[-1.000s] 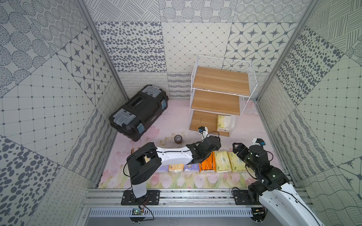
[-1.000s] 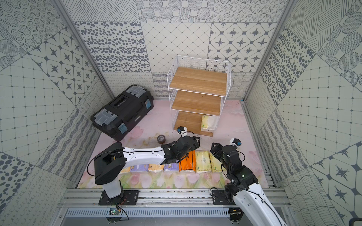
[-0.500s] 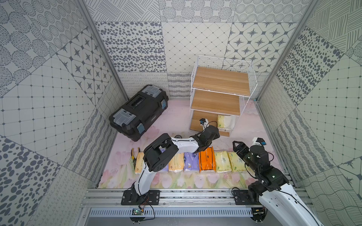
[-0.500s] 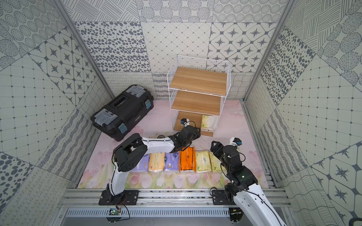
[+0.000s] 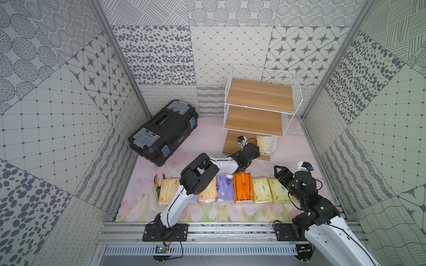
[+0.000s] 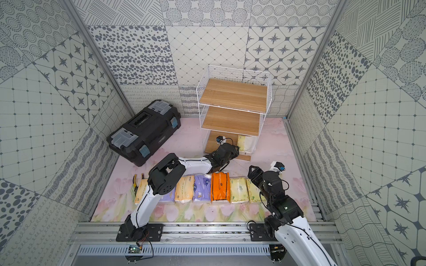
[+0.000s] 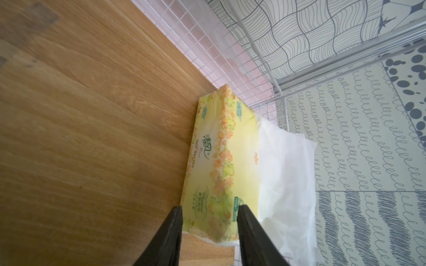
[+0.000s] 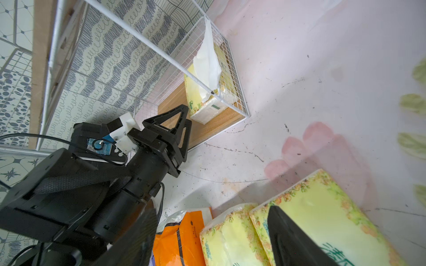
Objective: Remove the tissue boxes from the shelf
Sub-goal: Pick up a box of tissues from the shelf.
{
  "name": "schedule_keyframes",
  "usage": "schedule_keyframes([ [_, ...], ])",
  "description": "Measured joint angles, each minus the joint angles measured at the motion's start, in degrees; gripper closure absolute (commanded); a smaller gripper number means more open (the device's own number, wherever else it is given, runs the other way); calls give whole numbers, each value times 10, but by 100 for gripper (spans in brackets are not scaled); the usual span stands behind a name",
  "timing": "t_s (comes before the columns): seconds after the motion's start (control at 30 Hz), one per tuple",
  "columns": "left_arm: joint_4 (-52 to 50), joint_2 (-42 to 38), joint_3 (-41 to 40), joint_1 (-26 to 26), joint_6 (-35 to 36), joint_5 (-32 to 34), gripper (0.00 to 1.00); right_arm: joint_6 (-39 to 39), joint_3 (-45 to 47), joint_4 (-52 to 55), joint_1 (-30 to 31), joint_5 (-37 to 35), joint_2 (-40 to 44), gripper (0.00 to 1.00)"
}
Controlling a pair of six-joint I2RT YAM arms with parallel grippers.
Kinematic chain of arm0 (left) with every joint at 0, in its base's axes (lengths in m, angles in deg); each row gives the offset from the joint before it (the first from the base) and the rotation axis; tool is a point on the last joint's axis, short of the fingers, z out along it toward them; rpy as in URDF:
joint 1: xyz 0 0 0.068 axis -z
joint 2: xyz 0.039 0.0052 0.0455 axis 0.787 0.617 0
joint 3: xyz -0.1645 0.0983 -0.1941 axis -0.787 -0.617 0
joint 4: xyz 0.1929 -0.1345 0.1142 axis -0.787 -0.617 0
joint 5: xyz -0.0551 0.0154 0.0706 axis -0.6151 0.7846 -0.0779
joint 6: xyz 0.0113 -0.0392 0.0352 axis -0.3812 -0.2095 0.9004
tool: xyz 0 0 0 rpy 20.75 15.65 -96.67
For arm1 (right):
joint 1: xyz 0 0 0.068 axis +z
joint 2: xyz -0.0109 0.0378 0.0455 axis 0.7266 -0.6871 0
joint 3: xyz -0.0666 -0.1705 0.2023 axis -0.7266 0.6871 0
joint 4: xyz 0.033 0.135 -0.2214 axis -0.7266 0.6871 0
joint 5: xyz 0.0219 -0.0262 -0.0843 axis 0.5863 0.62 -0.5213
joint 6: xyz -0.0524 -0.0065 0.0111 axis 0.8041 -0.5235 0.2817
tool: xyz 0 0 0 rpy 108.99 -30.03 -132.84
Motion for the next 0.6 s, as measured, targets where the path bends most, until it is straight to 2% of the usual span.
schedule_keyframes([
  [0.23, -3, 28, 30, -3, 0, -10, 76, 2, 0, -1, 0, 2, 0, 22],
  [0.6, -4, 24, 31, -7, 11, -10, 100, 1, 0, -1, 0, 14, 0, 22],
])
